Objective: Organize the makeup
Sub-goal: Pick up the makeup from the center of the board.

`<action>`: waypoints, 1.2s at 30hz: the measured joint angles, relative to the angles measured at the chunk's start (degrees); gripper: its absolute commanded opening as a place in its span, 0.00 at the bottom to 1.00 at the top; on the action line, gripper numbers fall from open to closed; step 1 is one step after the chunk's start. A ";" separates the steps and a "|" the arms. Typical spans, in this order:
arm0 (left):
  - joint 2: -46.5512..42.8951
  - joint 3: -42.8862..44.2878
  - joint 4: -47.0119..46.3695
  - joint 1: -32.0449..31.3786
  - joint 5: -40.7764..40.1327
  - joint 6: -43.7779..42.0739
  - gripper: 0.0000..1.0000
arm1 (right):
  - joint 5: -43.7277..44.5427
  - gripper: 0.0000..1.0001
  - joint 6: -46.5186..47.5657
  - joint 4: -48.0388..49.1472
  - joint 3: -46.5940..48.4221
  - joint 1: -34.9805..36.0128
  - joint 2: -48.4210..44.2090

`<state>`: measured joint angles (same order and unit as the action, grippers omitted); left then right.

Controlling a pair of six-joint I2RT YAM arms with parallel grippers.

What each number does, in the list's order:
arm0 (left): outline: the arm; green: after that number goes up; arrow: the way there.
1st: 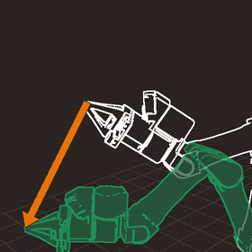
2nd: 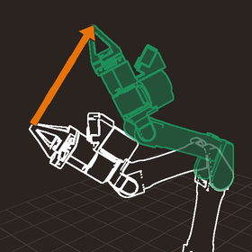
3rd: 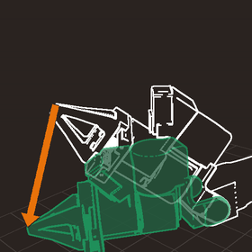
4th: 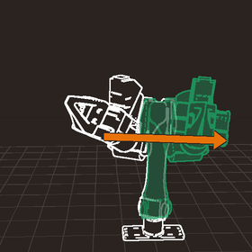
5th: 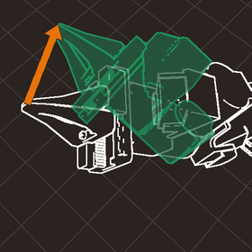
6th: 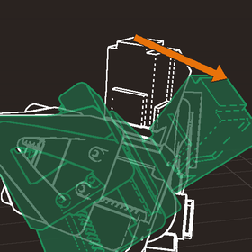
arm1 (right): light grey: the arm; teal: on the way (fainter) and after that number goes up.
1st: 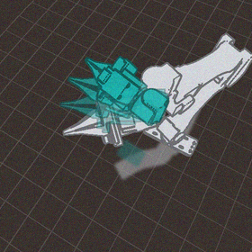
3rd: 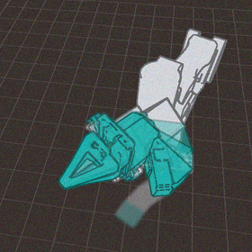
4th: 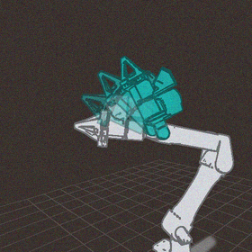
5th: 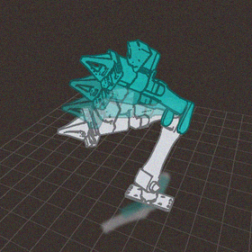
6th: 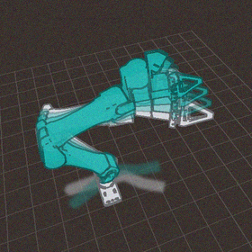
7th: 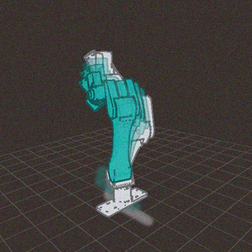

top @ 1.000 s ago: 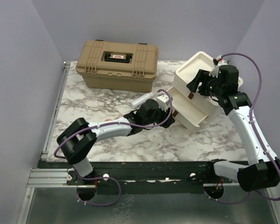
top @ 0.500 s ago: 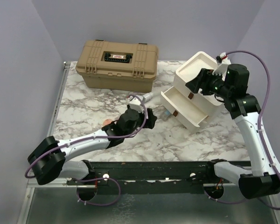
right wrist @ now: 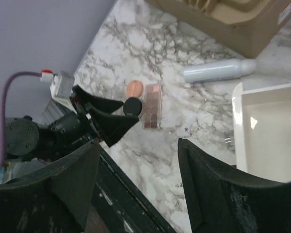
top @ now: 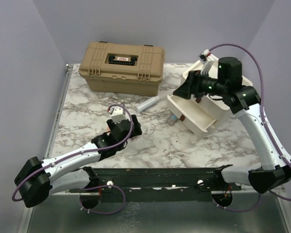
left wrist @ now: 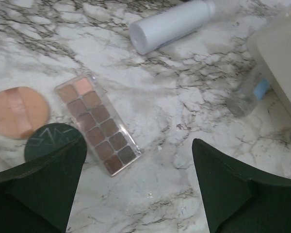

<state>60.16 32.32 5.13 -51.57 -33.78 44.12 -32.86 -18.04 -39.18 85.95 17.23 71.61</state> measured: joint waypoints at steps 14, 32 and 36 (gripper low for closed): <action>-16.04 -0.07 16.92 6.51 -10.05 6.64 0.99 | 21.66 0.70 1.42 -1.05 -6.75 27.80 10.73; -26.75 4.42 27.54 6.60 -16.68 5.51 0.99 | 28.41 0.72 1.16 16.26 -11.19 38.71 32.65; -26.77 5.49 27.82 6.58 -16.81 4.26 0.99 | 29.90 0.74 2.03 16.94 -9.20 38.75 34.97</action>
<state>33.39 37.80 32.95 -44.99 -50.59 48.38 -2.96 -16.01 -22.24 76.75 55.99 106.59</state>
